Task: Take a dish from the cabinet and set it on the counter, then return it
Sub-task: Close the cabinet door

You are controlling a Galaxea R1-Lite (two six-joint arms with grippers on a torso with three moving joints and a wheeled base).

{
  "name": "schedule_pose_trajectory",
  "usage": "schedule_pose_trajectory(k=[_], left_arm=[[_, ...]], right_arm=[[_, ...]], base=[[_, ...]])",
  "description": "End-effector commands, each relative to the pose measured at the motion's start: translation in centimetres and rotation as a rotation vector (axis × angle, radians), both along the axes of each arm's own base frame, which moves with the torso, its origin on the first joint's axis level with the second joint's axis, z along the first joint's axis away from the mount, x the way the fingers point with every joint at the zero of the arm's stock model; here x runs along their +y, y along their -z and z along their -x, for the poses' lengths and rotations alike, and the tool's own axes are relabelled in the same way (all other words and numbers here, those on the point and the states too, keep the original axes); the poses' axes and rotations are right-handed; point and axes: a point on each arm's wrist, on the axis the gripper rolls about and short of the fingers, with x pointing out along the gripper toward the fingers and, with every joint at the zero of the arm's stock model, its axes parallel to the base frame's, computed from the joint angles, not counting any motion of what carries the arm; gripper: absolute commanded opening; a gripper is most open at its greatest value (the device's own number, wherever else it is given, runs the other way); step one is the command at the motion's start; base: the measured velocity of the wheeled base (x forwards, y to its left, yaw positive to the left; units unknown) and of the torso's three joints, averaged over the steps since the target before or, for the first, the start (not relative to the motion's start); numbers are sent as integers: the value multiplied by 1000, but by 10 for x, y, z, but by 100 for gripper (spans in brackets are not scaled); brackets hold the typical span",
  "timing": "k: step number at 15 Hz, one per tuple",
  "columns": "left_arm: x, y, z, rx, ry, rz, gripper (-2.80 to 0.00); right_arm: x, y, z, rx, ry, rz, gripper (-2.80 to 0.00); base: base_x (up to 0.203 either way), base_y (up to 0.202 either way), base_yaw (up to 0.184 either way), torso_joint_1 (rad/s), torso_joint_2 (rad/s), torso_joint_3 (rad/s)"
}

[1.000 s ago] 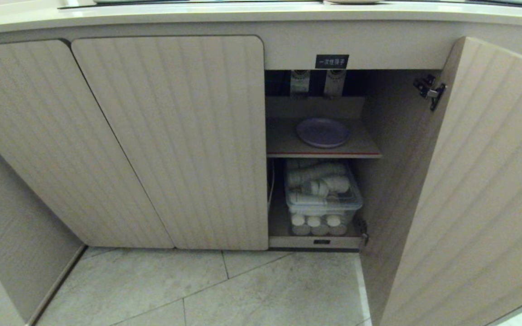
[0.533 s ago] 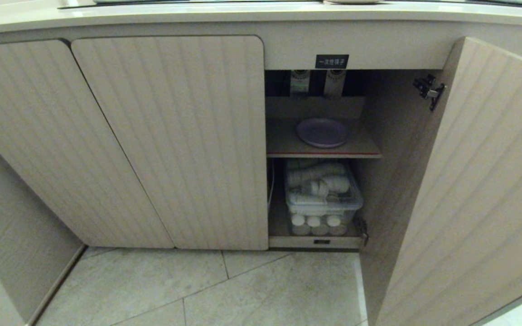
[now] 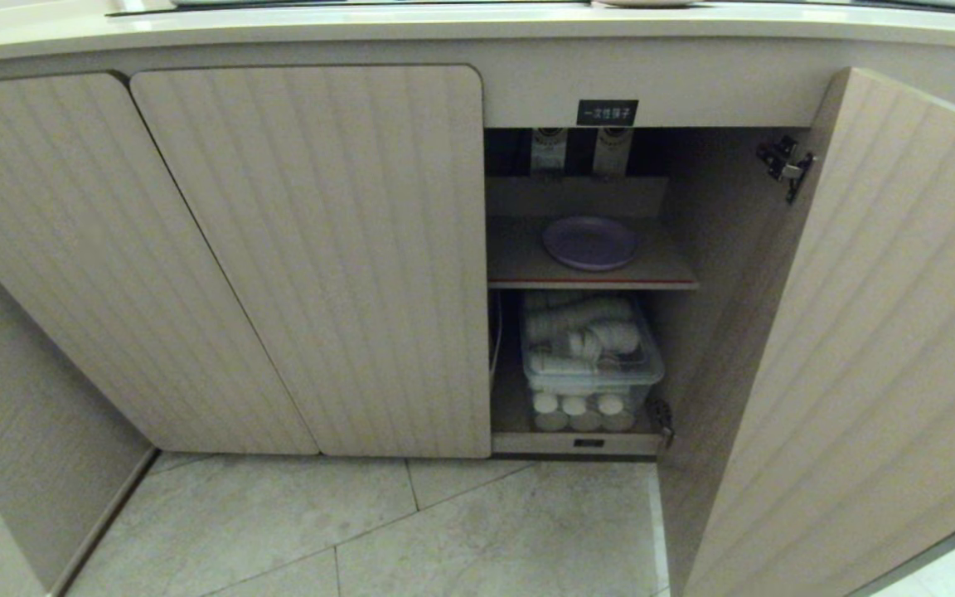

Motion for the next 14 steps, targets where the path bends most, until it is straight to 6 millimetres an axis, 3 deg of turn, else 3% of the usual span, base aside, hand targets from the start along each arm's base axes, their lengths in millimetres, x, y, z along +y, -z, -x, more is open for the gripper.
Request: schedule_pose_trajectory(k=[1, 14], left_arm=[[0, 0, 0, 0, -2, 1, -280], [0, 0, 0, 0, -1, 1, -280]], right_arm=[[1, -1, -2, 3, -1, 1, -280], [18, -46, -46, 11, -1, -39, -280]], base=[[0, 0, 0, 0, 0, 0], [0, 0, 0, 0, 0, 0]])
